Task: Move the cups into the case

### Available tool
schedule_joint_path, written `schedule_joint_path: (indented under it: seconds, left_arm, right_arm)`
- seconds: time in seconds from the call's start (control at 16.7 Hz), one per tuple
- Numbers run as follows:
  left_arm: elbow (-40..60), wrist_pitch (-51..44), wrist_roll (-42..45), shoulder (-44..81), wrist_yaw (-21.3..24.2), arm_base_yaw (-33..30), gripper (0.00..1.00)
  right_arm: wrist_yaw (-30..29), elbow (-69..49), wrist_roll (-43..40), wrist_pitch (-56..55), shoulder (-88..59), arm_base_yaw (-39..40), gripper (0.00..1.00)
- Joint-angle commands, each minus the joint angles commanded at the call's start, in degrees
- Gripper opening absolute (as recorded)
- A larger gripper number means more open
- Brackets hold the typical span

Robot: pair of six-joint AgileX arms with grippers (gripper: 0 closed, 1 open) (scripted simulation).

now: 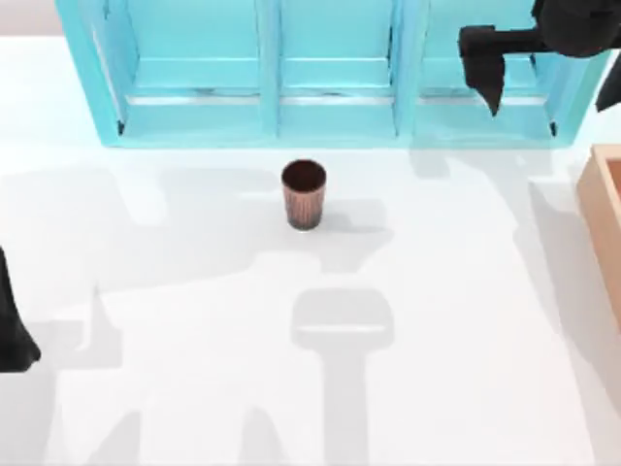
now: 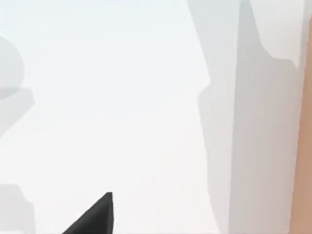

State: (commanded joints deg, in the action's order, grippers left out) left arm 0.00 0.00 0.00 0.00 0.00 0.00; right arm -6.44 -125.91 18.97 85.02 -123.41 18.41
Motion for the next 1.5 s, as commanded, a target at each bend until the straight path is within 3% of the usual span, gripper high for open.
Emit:
schedule_joint_path:
  seconds: [0.24, 0.42, 0.84, 1.5]
  left_arm:
    - [0.0, 0.0, 0.0, 0.0, 0.0, 0.0, 1.00]
    - [0.0, 0.0, 0.0, 0.0, 0.0, 0.0, 1.00]
    - [0.0, 0.0, 0.0, 0.0, 0.0, 0.0, 1.00]
    - [0.0, 0.0, 0.0, 0.0, 0.0, 0.0, 1.00]
  right_arm:
    - [-3.3, -15.3, 13.9, -2.3, -13.8, 14.3, 1.00]
    - [-4.7, -20.9, 19.6, -3.7, -19.2, 20.0, 1.00]
    - [-4.8, -21.0, 20.3, -4.7, -20.1, 20.7, 1.00]
    - [-4.6, -7.0, 18.5, -22.8, -23.8, 18.8, 1.00]
